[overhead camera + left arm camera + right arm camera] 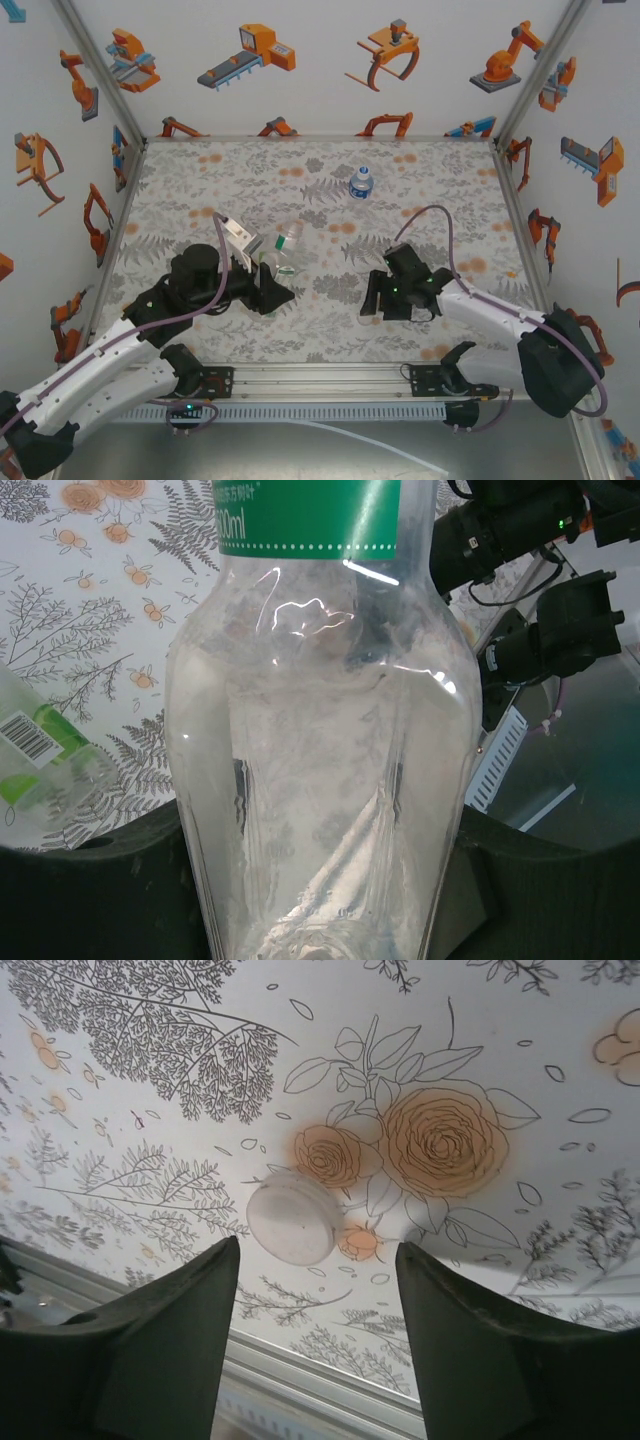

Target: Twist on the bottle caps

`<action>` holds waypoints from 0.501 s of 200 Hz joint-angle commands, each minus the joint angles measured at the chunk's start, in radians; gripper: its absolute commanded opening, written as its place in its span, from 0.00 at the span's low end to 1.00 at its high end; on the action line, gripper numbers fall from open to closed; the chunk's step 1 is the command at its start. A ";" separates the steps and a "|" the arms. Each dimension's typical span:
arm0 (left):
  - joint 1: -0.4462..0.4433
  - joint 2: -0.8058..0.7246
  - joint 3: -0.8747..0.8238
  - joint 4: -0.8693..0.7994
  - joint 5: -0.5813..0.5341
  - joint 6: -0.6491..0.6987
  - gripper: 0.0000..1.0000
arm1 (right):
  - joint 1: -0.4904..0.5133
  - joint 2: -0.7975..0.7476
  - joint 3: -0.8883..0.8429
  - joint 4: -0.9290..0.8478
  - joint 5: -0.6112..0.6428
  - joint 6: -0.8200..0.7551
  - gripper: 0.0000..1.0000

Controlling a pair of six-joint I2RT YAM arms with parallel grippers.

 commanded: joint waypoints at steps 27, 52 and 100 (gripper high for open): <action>0.001 -0.002 0.020 0.005 0.010 -0.011 0.00 | 0.149 0.043 0.163 -0.202 0.295 -0.003 0.59; 0.000 -0.002 0.017 0.003 0.010 -0.007 0.00 | 0.213 0.083 0.187 -0.188 0.360 0.024 0.59; 0.000 -0.017 0.003 -0.006 0.008 -0.007 0.00 | 0.307 0.212 0.240 -0.171 0.425 0.055 0.54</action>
